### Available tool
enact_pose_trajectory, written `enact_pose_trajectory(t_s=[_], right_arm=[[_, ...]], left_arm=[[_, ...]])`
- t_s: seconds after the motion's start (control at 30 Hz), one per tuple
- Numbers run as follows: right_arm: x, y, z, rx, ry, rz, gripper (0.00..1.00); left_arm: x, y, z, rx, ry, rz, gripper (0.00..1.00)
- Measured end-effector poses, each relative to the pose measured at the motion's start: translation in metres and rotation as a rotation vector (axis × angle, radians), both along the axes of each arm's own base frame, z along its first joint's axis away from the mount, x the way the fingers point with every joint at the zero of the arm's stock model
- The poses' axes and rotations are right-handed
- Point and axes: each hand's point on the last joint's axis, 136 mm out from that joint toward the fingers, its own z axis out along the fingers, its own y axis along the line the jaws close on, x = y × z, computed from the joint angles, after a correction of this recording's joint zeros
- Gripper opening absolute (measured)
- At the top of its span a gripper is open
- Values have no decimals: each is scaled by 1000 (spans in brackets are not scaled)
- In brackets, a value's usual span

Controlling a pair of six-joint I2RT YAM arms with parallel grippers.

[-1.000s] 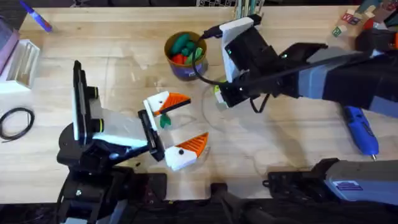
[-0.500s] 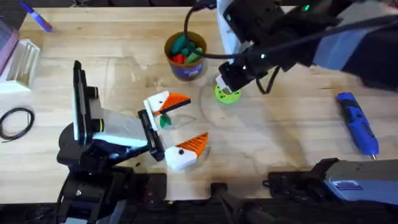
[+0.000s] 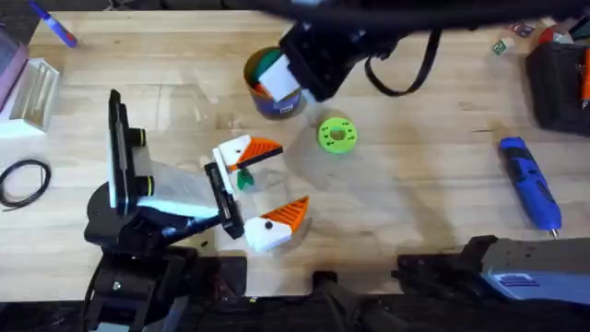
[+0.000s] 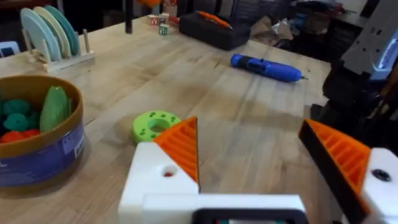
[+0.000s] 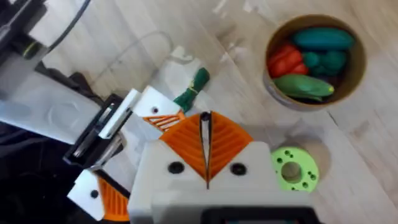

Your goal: Pick up the gripper from the table and insert it into the empty holder that is missing its gripper. Then pick up a screw, insert it into the mounting hole, and use the screwdriver to tighten it. Finally, clean up the table by picking up the vegetable and placing it into the bucket.

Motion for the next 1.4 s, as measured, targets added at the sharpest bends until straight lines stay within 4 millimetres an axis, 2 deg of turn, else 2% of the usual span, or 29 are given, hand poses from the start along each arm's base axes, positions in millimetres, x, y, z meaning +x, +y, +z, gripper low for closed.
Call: enact_pose_trajectory(t_s=[0.23, 0.47, 0.97, 1.23, 1.4], right_arm=[[-34, 31, -11, -5, 43, 123, 7], [-50, 49, -30, -38, 78, 183, 7], [-52, 51, -35, -49, 91, 188, 7], [-52, 50, -50, -91, 122, 185, 7], [-51, 51, -51, -91, 122, 185, 7]], left_arm=[[0, 0, 0, 0, 0, 0, 985], [0, 0, 0, 0, 0, 0, 986], [0, 0, 0, 0, 0, 0, 986], [0, 0, 0, 0, 1, 0, 986], [0, 0, 0, -1, 3, -1, 986]])
